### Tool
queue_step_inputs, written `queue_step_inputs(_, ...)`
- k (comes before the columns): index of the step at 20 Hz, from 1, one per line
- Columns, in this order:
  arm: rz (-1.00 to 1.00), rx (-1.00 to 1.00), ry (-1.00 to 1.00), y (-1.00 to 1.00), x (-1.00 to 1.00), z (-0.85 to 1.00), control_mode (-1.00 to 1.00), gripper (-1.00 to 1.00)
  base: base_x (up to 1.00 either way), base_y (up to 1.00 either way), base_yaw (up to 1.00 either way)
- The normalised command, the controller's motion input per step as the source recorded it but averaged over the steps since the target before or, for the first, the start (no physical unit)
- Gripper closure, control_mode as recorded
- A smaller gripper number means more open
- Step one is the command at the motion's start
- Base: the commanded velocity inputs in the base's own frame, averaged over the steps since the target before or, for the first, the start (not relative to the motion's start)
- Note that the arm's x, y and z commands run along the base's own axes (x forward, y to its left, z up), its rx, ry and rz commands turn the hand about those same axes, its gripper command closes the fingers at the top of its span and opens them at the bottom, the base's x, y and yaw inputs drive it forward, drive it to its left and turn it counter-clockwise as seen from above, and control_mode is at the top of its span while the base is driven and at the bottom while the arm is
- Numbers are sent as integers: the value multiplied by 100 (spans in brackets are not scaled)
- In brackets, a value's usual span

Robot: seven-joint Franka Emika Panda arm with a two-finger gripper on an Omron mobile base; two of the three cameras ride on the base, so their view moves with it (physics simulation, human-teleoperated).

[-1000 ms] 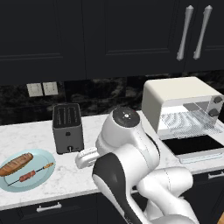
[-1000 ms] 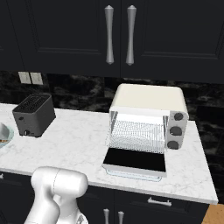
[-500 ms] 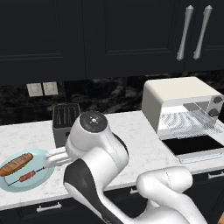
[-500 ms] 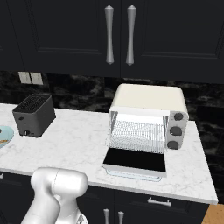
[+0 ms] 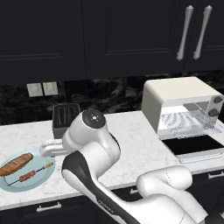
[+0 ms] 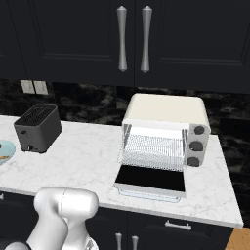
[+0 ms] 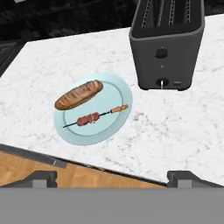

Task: Pick up the kebab skewer and baguette bread, and place them inside the toaster oven. Close the toaster oven door and start by setting the timer.

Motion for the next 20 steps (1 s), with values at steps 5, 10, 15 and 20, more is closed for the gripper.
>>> queue_step_inputs(5,-21,8,17,91,25,-16,-100,-100,0,0,0)
queue_step_inputs(10,-29,4,29,55,0,-4,-100,-100,0,0,0)
queue_step_inputs(15,-18,4,24,21,7,-5,-100,-100,0,0,0)
queue_step_inputs(20,-5,0,0,1,0,-22,-100,-100,0,0,0)
